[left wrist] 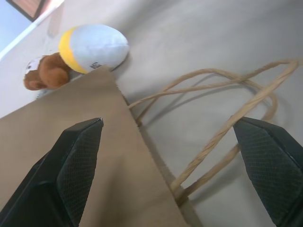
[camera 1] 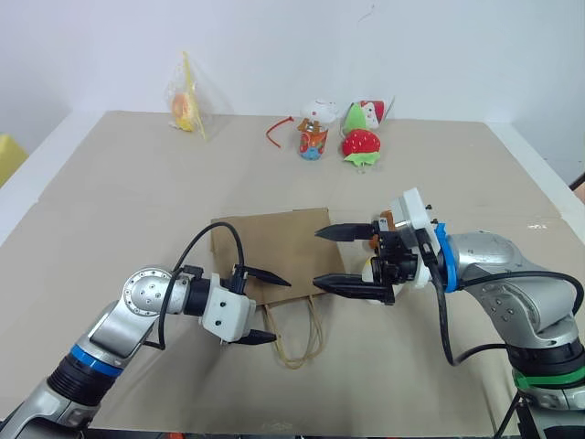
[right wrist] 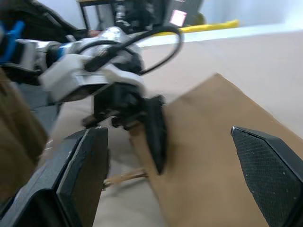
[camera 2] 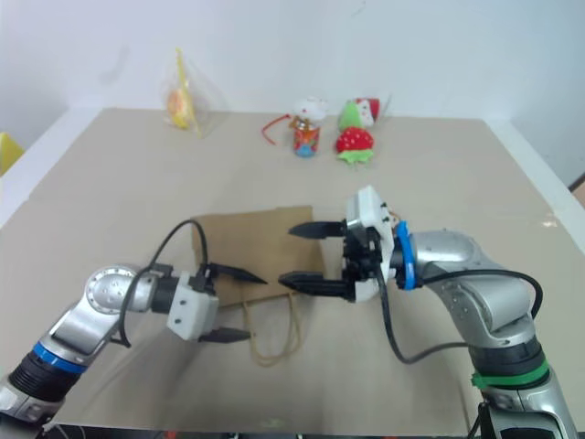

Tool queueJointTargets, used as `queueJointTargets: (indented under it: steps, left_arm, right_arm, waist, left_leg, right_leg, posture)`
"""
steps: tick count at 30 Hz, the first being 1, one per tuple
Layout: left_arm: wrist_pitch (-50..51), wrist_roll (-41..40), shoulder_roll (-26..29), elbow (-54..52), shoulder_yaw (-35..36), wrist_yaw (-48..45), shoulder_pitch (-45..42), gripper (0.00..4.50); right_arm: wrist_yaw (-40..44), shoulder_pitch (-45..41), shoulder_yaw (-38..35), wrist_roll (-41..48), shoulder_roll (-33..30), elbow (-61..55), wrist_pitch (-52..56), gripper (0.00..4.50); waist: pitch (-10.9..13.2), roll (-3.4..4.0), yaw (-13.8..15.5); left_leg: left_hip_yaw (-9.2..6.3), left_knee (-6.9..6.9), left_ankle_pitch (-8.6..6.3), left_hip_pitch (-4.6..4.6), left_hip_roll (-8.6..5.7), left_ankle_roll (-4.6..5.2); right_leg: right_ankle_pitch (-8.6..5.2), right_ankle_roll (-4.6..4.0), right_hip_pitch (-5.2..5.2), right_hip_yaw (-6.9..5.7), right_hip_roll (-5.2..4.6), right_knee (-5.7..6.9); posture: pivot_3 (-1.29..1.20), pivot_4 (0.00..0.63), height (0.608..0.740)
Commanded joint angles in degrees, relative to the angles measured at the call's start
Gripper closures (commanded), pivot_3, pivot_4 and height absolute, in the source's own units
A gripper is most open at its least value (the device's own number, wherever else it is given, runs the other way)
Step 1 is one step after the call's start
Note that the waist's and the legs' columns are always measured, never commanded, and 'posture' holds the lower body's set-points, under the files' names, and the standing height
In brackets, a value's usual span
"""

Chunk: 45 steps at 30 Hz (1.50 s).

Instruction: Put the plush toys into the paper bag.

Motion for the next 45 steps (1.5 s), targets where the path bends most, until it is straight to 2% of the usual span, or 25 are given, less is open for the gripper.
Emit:
queueJointTargets:
  steps: [1, 4, 5, 7, 8, 10, 13, 14, 21, 25, 30, 36, 40, 43, 44, 45]
  left_arm:
    - [-4.5, 0.9, -1.4, 2.8, -0.5, 0.3, -2.6, 0.27]
    - [-6.2, 0.9, -2.1, 3.5, -0.8, 0.4, -3.3, 1.27]
    - [-6.7, 0.7, -2.3, 3.5, -0.9, 0.3, -3.5, 1.27]
    - [-8.0, 0.5, -2.7, 3.6, -0.8, 0.1, -4.0, 2.05]
    - [-8.4, 0.4, -2.8, 3.8, -0.8, 0.1, -4.1, 2.19]
    - [-7.9, -1.2, -2.5, 3.4, 0.0, -0.3, -4.0, 3.11]
    - [-6.4, -4.3, -1.6, 2.6, 2.0, -0.4, -3.8, 3.87]
    - [-5.9, -5.1, -1.3, 2.5, 2.6, -0.4, -4.0, 4.32]
    - [-4.5, -7.3, 0.7, 2.9, 4.1, -1.6, -3.3, 4.32]
    - [0.5, -9.6, -0.4, 2.3, 5.0, 0.3, -3.5, 4.32]
    - [8.6, -12.9, -3.2, 2.1, 8.9, 5.8, -8.3, 4.32]
    - [13.1, -13.8, -5.3, 0.9, 10.4, 9.4, -9.9, 4.32]
    - [15.1, -13.7, -5.9, -0.8, 10.6, 10.4, -9.5, 4.32]
    - [16.3, -13.5, -6.3, -1.1, 11.0, 11.7, -9.2, 4.50]
    - [16.5, -13.4, -6.4, -1.1, 11.0, 11.9, -9.2, 4.50]
    - [16.8, -13.3, -6.6, -1.1, 11.1, 12.3, -9.2, 4.50]
  right_arm:
    - [2.0, -0.1, -0.1, -2.3, -1.1, -0.5, -3.8, 0.00]
    - [2.0, -0.2, 0.2, -3.1, -1.0, 0.1, -4.6, 0.00]
    - [1.9, -0.1, 0.3, -3.3, -1.0, 0.1, -4.7, 0.00]
    - [2.0, 0.1, 0.4, -3.8, -1.0, 0.1, -4.9, 0.00]
    - [2.0, 0.1, 0.5, -4.0, -1.0, 0.1, -5.0, 0.00]
    - [2.2, 0.7, 0.1, -4.1, -1.3, 0.1, -5.2, 0.00]
    - [2.4, 1.7, -0.5, -4.7, -2.2, 0.1, -5.3, 0.00]
    - [2.5, 2.0, -0.6, -4.8, -2.5, 0.2, -5.5, 0.00]
    - [3.3, 3.6, -1.4, -5.7, -3.8, 1.7, -7.1, 0.00]
    - [4.0, 3.7, -1.2, -5.6, -4.1, 2.3, -7.3, 0.00]
    - [4.6, 4.4, -1.4, -2.6, -5.6, 0.6, -3.1, 0.00]
    - [4.5, 6.7, -1.6, -0.7, -7.4, -1.5, -0.1, 0.00]
    - [0.8, 5.7, -0.5, -1.2, -4.5, -2.5, 0.2, 0.00]
    - [-2.1, 4.1, 0.3, -1.0, -2.0, -2.8, 1.4, 0.73]
    - [-2.6, 3.8, 0.4, -0.9, -1.6, -2.9, 1.7, 1.18]
    - [-2.7, 3.6, 0.5, -0.8, -1.4, -3.1, 2.0, 1.34]
  waist:
    - [0.0, 0.00, 0.0]
    - [0.0, 0.00, 0.0]
    - [0.0, 0.00, 0.0]
    - [0.0, 0.00, 0.0]
    - [0.0, 0.00, 0.0]
    - [0.0, 0.00, 0.0]
    - [0.0, 0.00, 0.0]
    - [0.0, 0.00, 0.0]
    - [0.0, 0.00, 0.0]
    - [0.0, 0.00, 0.0]
    - [0.0, 0.00, 0.0]
    - [0.0, 0.00, -0.1]
    - [0.0, -0.01, -0.1]
    - [0.0, 0.00, -0.1]
    - [0.0, 0.00, -0.1]
    - [0.0, 0.00, -0.1]
  left_leg:
    - [0.01, 0.00, 0.00, 0.00, 0.00, 0.00]
    - [0.01, 0.03, 0.00, 0.00, 0.00, 0.00]
    - [0.01, 0.03, 0.00, 0.00, -0.01, 0.00]
    - [0.01, 0.03, 0.00, 0.00, 0.00, 0.00]
    - [0.01, 0.03, 0.00, 0.00, 0.01, 0.00]
    - [0.00, 0.03, 0.00, 0.00, 0.01, 0.00]
    - [0.00, 0.05, 0.00, 0.00, 0.01, 0.00]
    - [0.00, 0.05, 0.00, 0.00, 0.01, 0.00]
    - [0.00, 0.06, 0.00, 0.02, 0.05, 0.00]
    - [0.02, 0.06, 0.00, 0.03, 0.06, 0.00]
    - [0.00, 0.10, 0.00, 0.01, 0.06, 0.00]
    - [0.02, 0.11, 0.00, 0.02, 0.03, 0.00]
    - [0.00, 0.11, 0.01, 0.04, 0.06, -0.01]
    - [0.01, 0.11, 0.02, 0.08, 0.08, -0.03]
    - [0.01, 0.11, 0.02, 0.08, 0.09, -0.03]
    - [0.02, 0.11, 0.02, 0.08, 0.08, -0.04]
  right_leg:
    - [0.00, 0.00, 0.00, 0.00, 0.00, 0.00]
    - [0.01, 0.02, 0.00, 0.01, 0.00, 0.00]
    - [0.01, 0.02, 0.00, 0.01, 0.00, 0.00]
    - [0.01, 0.01, 0.00, 0.02, 0.02, 0.01]
    - [0.01, 0.01, 0.00, 0.01, 0.02, 0.01]
    - [0.01, 0.01, 0.00, 0.00, 0.02, 0.01]
    - [0.02, 0.01, 0.01, 0.01, 0.02, 0.01]
    - [0.02, 0.01, 0.01, 0.00, 0.01, 0.01]
    - [0.02, 0.01, 0.02, -0.01, 0.02, 0.02]
    - [0.02, 0.01, 0.03, 0.00, 0.04, 0.02]
    - [0.03, 0.02, 0.03, -0.01, 0.07, 0.03]
    - [0.04, 0.04, 0.05, 0.02, 0.09, 0.04]
    - [0.04, 0.04, 0.05, 0.02, 0.12, 0.05]
    - [0.06, 0.04, 0.06, 0.04, 0.14, 0.08]
    - [0.07, 0.04, 0.06, 0.04, 0.14, 0.08]
    - [0.07, 0.03, 0.06, 0.04, 0.15, 0.08]
  posture:
    - [0.00, 0.150, 0.740]
    - [0.00, 0.150, 0.740]
    - [0.00, 0.150, 0.740]
    - [0.00, 0.150, 0.740]
    - [0.00, 0.150, 0.740]
    - [0.00, 0.150, 0.740]
    - [0.00, 0.150, 0.740]
    - [0.00, 0.150, 0.740]
    - [0.00, 0.150, 0.740]
    - [0.00, 0.150, 0.740]
    - [0.00, 0.150, 0.740]
    - [0.00, 0.150, 0.740]
    - [0.00, 0.150, 0.740]
    - [0.00, 0.150, 0.740]
    - [0.00, 0.150, 0.740]
    - [0.00, 0.150, 0.740]
